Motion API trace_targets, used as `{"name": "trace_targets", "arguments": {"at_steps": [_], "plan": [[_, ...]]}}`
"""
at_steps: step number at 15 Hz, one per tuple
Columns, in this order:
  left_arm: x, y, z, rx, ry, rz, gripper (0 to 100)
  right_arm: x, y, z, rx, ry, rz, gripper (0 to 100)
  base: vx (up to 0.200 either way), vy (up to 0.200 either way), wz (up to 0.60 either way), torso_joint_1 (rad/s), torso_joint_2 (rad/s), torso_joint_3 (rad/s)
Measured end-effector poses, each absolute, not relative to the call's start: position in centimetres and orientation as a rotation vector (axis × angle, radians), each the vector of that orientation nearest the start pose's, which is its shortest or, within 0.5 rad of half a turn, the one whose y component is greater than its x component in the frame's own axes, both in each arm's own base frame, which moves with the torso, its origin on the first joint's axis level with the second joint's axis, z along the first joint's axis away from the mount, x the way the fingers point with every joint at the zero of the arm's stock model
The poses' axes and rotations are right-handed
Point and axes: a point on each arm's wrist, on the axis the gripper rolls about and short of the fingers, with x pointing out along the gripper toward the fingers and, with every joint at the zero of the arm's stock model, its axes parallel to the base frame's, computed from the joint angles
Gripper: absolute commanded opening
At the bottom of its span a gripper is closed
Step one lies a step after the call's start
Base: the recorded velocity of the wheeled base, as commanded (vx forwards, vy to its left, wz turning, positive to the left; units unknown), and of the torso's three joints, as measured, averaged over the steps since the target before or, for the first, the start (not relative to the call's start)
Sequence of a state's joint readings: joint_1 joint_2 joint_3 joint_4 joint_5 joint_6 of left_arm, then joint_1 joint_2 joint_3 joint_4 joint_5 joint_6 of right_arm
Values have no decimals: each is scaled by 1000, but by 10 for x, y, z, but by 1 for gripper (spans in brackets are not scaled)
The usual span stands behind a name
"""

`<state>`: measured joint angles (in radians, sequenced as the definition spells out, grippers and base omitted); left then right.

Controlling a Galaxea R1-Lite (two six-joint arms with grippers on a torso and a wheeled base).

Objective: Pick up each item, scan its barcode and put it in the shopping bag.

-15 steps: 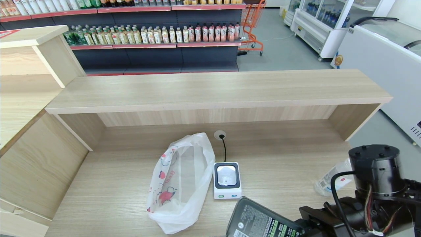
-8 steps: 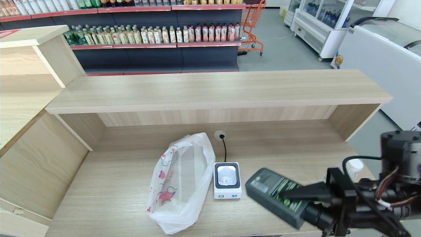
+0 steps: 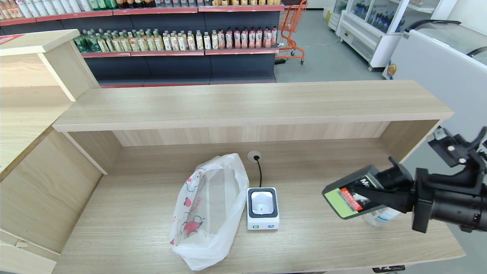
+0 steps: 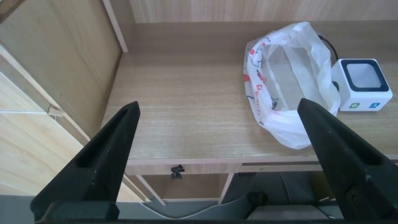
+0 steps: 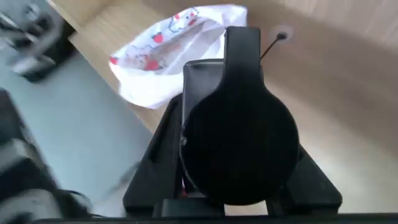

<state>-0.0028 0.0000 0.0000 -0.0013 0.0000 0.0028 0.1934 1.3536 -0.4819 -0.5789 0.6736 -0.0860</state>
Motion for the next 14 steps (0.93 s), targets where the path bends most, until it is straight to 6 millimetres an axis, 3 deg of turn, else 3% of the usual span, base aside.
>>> {"name": "trace_targets", "arguments": {"at_steps": [3, 8, 14], "plan": [[-23, 0, 76, 3, -1, -3, 100, 221, 74, 158, 153, 444, 893, 0, 0, 0, 0, 0, 0, 0], [-23, 0, 76, 3, -1, -3, 100, 281, 109, 124, 186, 572, 924, 0, 0, 0, 0, 0, 0, 0], [-23, 0, 76, 3, -1, -3, 100, 317, 133, 95, 176, 624, 946, 0, 0, 0, 0, 0, 0, 0]]}}
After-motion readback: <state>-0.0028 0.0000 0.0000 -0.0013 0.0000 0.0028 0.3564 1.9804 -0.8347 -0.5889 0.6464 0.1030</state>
